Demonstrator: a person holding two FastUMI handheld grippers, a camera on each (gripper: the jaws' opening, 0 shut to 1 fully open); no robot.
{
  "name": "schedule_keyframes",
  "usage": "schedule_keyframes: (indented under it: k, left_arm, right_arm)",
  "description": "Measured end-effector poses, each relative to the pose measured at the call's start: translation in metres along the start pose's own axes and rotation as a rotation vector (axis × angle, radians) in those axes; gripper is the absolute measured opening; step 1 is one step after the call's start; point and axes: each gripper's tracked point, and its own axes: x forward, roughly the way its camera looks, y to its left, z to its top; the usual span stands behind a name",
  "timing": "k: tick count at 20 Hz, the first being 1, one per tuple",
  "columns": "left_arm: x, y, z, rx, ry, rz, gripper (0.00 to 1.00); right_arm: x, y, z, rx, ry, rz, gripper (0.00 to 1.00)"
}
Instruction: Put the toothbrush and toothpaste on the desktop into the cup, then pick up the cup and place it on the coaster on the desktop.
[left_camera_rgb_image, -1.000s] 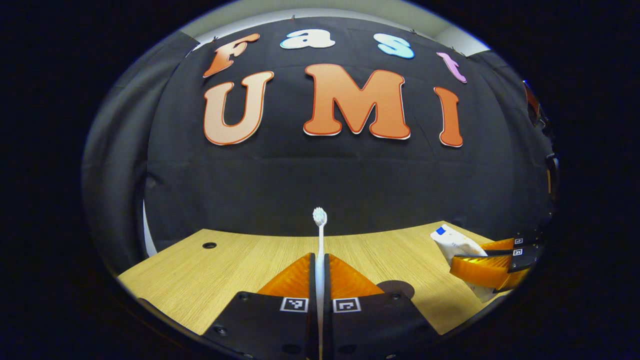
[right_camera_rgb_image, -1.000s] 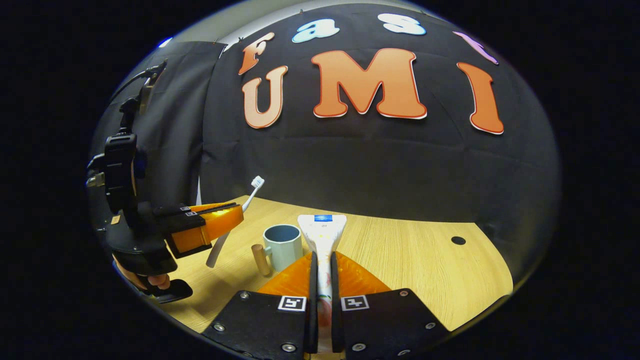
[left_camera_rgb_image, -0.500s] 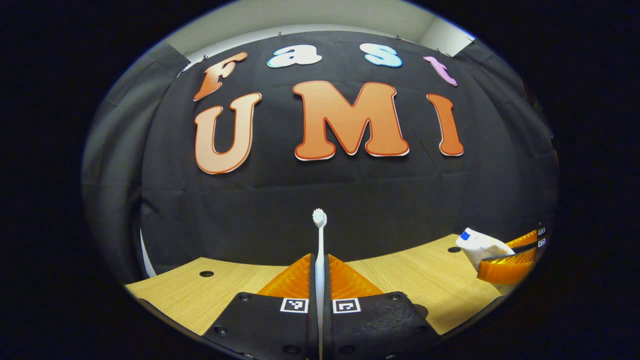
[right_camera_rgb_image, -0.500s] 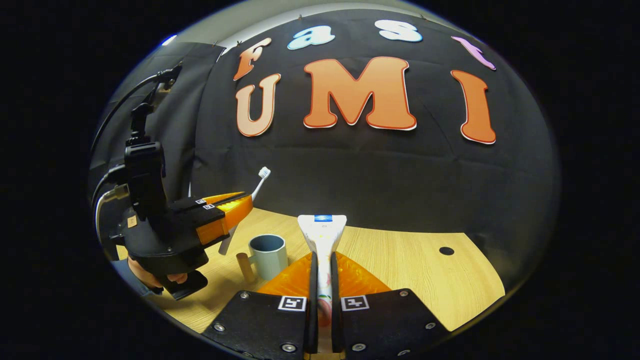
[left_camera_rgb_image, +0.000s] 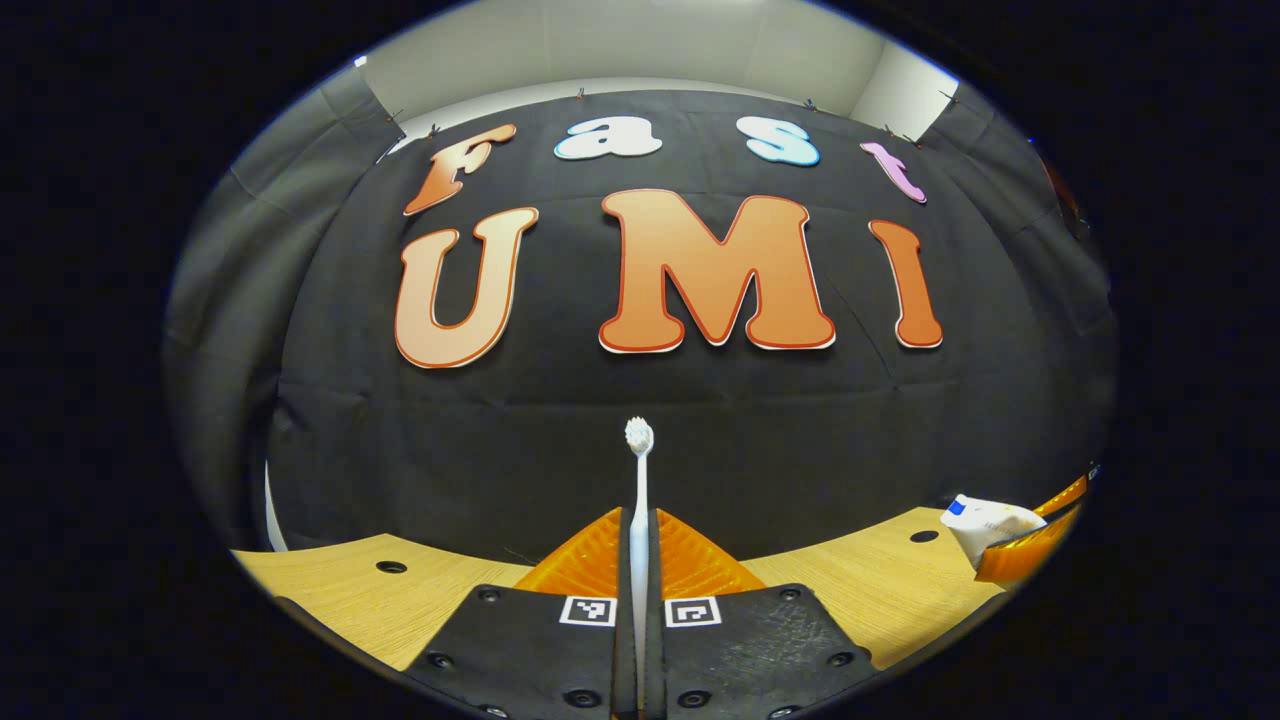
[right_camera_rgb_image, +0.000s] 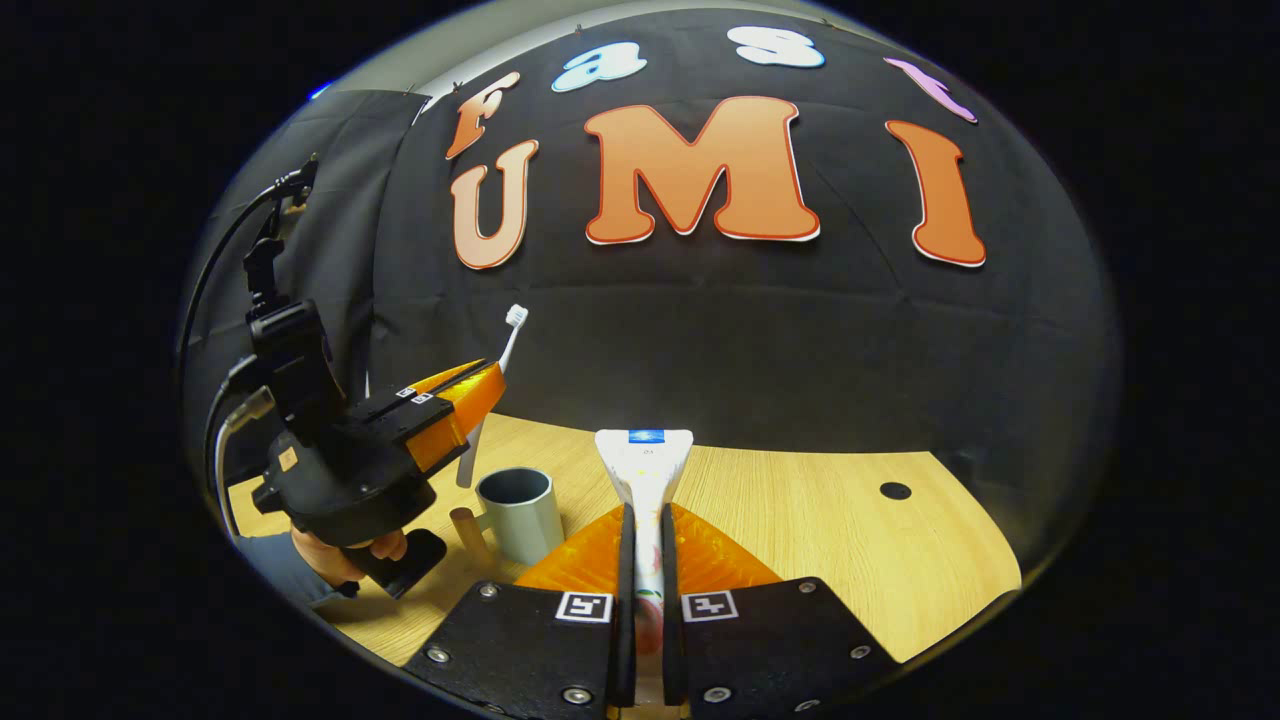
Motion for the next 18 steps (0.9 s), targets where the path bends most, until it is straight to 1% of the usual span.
schedule_keyframes:
  k: [5,8,10,15,18]
  left_arm:
    - [0.012,-0.007,-0.018,0.015,0.009,-0.011,0.03]
    - [0.017,-0.013,-0.037,0.010,0.045,-0.028,0.03]
    - [0.018,-0.011,-0.043,0.011,0.061,-0.025,0.03]
    - [0.016,-0.012,-0.054,-0.013,0.089,-0.034,0.03]
    - [0.013,-0.013,-0.065,-0.031,0.130,-0.044,0.03]
  right_arm:
    - [0.007,-0.001,-0.007,-0.006,0.014,0.000,0.11]
    - [0.010,-0.006,-0.010,-0.006,0.020,-0.008,0.11]
    - [0.011,-0.007,-0.015,-0.007,0.030,-0.014,0.11]
    - [0.012,-0.004,-0.019,-0.005,0.046,-0.009,0.11]
    - [0.011,-0.004,-0.018,-0.005,0.045,-0.008,0.11]
